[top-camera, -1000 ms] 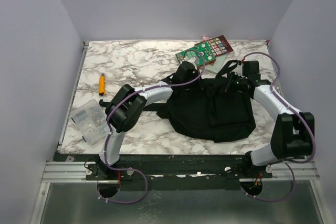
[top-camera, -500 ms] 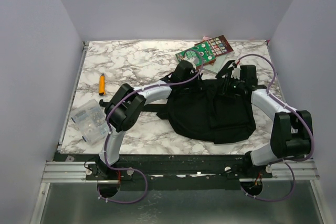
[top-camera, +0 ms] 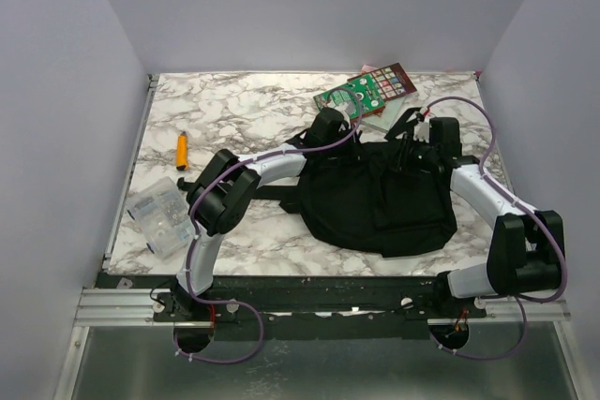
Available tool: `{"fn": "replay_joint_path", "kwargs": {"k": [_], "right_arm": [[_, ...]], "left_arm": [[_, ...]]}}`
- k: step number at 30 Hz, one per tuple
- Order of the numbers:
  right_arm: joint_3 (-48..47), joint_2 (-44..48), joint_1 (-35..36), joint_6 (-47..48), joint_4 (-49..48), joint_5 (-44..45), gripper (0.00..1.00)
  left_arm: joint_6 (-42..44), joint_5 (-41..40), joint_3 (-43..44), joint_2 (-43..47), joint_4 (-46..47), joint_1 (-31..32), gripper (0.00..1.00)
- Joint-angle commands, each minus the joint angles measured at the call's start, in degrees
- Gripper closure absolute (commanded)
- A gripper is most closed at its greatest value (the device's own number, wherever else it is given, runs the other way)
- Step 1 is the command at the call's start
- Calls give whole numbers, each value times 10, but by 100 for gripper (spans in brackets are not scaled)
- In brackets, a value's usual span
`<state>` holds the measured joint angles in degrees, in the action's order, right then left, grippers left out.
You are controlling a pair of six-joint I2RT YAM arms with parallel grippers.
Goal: Pack the student bag
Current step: Zip the student bag at the center of the board.
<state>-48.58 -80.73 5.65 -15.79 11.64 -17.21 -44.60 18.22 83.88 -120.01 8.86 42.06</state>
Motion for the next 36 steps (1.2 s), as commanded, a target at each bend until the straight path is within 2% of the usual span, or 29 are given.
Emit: {"fn": "replay_joint_path", "kwargs": {"k": [1, 6, 17, 23, 26, 28, 30, 33, 36], "right_arm": [[10, -2, 8, 9, 6, 6, 66], [18, -16, 19, 3, -22, 4, 65], [12, -48, 36, 6, -74, -8, 56], [39, -42, 44, -31, -159, -33, 53], [43, -51, 44, -48, -177, -14, 66], [44, -58, 45, -53, -177, 5, 80], [25, -65, 44, -58, -134, 27, 99], [-3, -66, 49, -73, -14, 8, 99], [-1, -53, 65, -127, 117, 14, 100]], "left_arm": [[-6, 30, 13, 12, 0, 0, 100], [-5, 28, 11, 15, -2, 0, 100], [-16, 37, 11, 13, -2, 0, 100], [-21, 42, 11, 10, -2, 0, 100], [-24, 43, 9, 10, -2, 0, 100], [-28, 40, 8, 11, -2, 0, 100], [-42, 24, 2, 13, -2, -2, 100], [-74, -13, -4, 16, -2, -12, 100], [-93, -62, -11, 23, -2, -22, 100]]}}
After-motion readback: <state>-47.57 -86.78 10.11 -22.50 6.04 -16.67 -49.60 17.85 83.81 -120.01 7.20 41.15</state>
